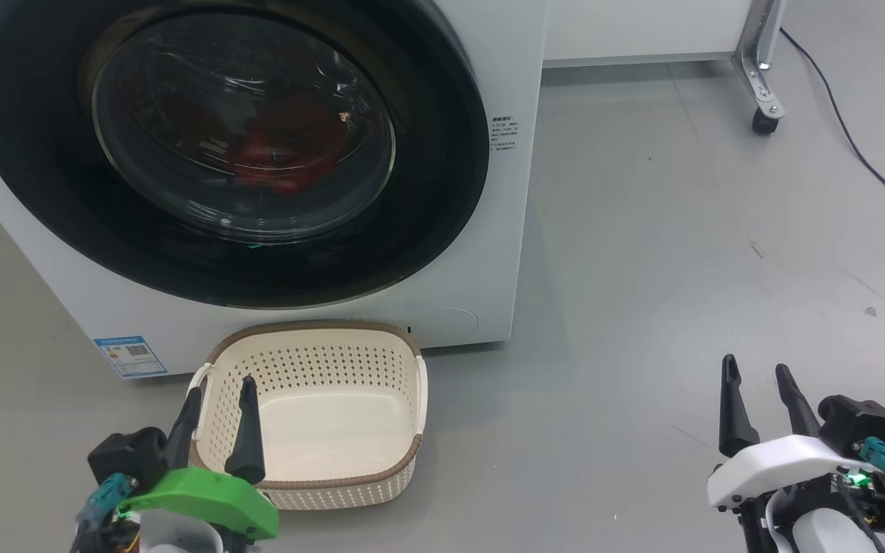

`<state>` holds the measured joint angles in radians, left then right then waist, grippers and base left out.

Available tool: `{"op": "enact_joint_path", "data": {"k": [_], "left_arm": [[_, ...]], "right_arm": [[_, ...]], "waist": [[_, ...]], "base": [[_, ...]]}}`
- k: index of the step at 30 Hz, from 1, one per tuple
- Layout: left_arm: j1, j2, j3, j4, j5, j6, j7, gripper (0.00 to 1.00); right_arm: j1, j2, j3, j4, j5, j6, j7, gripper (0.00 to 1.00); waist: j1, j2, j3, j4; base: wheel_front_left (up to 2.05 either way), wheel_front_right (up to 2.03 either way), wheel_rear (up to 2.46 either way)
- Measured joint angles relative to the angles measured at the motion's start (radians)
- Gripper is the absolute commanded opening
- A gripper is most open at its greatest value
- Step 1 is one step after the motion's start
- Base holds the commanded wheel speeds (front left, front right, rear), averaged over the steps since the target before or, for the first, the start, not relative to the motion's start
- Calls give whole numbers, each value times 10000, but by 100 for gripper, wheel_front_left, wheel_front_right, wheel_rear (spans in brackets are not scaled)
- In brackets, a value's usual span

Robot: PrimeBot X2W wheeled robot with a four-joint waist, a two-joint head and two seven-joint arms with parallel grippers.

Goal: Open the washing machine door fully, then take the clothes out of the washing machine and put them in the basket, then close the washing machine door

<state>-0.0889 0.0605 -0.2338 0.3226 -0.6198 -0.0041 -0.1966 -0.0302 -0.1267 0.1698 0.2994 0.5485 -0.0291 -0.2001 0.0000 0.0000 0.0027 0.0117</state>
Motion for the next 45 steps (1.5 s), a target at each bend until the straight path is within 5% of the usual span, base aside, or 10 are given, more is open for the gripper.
{"op": "enact_joint_path", "data": {"k": [16, 45], "left_arm": [[-29, -65, -397, 213, 1916, 268, -523, 100], [-58, -127, -314, 581, 1919, 355, -525, 100]], "right_arm": [[150, 132, 318, -19, -2079, -102, -474, 100], [189, 328, -15, 4, -2389, 15, -474, 100]], "waist": [[0, 0, 18, 70], [0, 0, 55, 92]], "base": [[0, 0, 0], [0, 0, 0]]}}
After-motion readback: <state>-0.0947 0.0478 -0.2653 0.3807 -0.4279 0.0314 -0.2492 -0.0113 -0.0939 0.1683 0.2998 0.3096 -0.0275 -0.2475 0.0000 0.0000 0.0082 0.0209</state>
